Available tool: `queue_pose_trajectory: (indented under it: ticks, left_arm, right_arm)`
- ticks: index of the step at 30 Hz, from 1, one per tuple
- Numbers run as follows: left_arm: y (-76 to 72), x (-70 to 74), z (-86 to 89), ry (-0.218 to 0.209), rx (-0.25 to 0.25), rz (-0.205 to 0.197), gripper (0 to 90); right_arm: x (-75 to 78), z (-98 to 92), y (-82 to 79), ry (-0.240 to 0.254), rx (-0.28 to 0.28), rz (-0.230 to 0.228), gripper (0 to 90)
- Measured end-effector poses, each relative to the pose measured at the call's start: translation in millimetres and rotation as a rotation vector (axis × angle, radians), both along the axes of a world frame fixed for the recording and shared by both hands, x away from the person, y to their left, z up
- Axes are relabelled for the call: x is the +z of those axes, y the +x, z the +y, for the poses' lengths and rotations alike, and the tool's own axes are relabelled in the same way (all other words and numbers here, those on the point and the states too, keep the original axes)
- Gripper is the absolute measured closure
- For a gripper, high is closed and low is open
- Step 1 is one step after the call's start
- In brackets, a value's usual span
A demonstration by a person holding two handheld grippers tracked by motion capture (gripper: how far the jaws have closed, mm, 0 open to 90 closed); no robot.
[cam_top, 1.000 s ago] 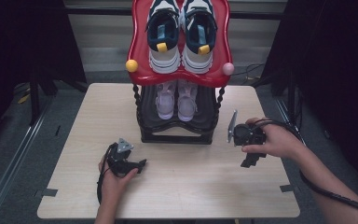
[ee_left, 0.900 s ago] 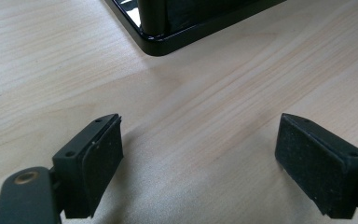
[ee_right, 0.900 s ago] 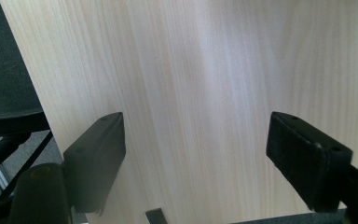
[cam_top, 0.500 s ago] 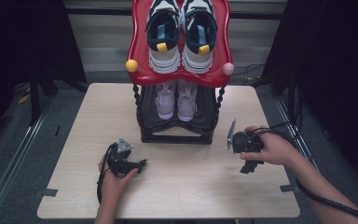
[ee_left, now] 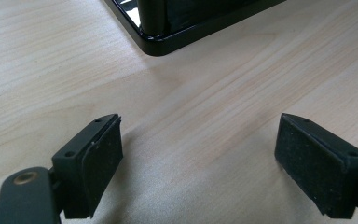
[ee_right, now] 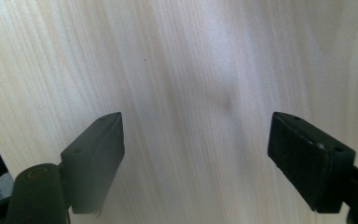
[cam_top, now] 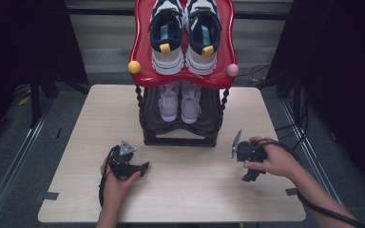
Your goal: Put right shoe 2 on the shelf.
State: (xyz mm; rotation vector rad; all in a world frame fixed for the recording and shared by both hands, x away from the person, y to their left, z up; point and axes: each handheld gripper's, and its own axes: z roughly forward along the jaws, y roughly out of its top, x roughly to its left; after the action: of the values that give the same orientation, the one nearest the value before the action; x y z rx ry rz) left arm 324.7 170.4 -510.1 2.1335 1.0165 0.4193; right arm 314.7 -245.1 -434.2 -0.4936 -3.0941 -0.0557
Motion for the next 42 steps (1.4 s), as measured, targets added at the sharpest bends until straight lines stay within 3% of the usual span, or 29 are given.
queue_pose_trajectory:
  ticks: [3,4,5,6,7,8,10,13,18,24,26,34,35,36,39,42]
  left_arm:
    - [0.0,0.0,0.0,0.0,0.001,0.001,14.6]
    - [0.0,0.0,0.0,0.0,0.0,0.001,14.6]
    - [0.0,0.0,0.0,0.0,0.0,0.0,14.5]
    - [-0.1,0.0,0.0,0.0,0.0,0.001,14.6]
    - [-0.1,0.0,0.0,0.0,0.0,0.001,14.5]
    - [-0.1,0.0,0.0,0.001,0.001,0.001,14.5]
    - [-0.1,0.0,0.0,0.0,0.001,0.001,14.5]
    - [-0.1,0.0,0.0,0.001,0.0,0.001,14.6]
    - [-0.1,0.0,0.0,0.0,0.0,0.001,14.6]
    - [-0.1,0.0,0.0,0.0,0.0,0.0,14.6]
    - [-0.1,0.0,0.0,0.001,0.0,0.0,14.6]
    - [-0.2,0.0,-0.2,-0.001,0.001,0.0,14.7]
    - [-0.2,0.0,-0.1,0.0,0.002,0.001,14.7]
    - [-0.2,0.0,-0.2,0.0,0.001,0.0,14.7]
    - [-0.2,0.0,-0.1,0.0,0.002,0.001,14.7]
    - [-0.4,0.0,-0.2,0.0,0.002,0.0,14.8]
  right_arm:
    - [-4.5,-2.5,-0.1,0.023,0.003,-0.01,18.0]
    - [-5.8,-2.7,-2.4,0.026,-0.031,-0.004,17.8]
    - [-8.6,-4.5,-1.5,0.044,-0.02,-0.019,17.6]
    - [-11.0,-5.7,-4.9,0.05,-0.069,-0.011,17.4]
    - [-11.0,-5.7,-4.9,0.05,-0.069,-0.011,17.4]
    - [-13.7,-7.7,-3.0,0.067,-0.038,-0.025,17.3]
    - [-19.1,-10.2,-6.2,0.089,-0.081,-0.027,17.1]
    - [-22.8,-13.9,-6.0,0.123,-0.072,-0.044,16.4]
    - [-31.0,-21.3,-10.4,0.195,-0.134,-0.057,15.6]
    - [-38.7,-29.7,-13.3,0.242,-0.143,-0.08,15.5]
    - [-40.7,-31.9,-15.6,0.255,-0.169,-0.08,15.6]
    - [-49.7,-41.6,-19.6,0.351,-0.182,-0.118,14.1]
    - [-50.5,-43.1,-20.1,0.364,-0.189,-0.128,13.8]
    - [-53.5,-46.8,-22.0,0.407,-0.212,-0.156,11.9]
    - [-56.4,-49.7,-24.6,0.446,-0.241,-0.173,10.0]
    - [-64.4,-57.8,-30.4,0.549,-0.273,-0.246,9.4]
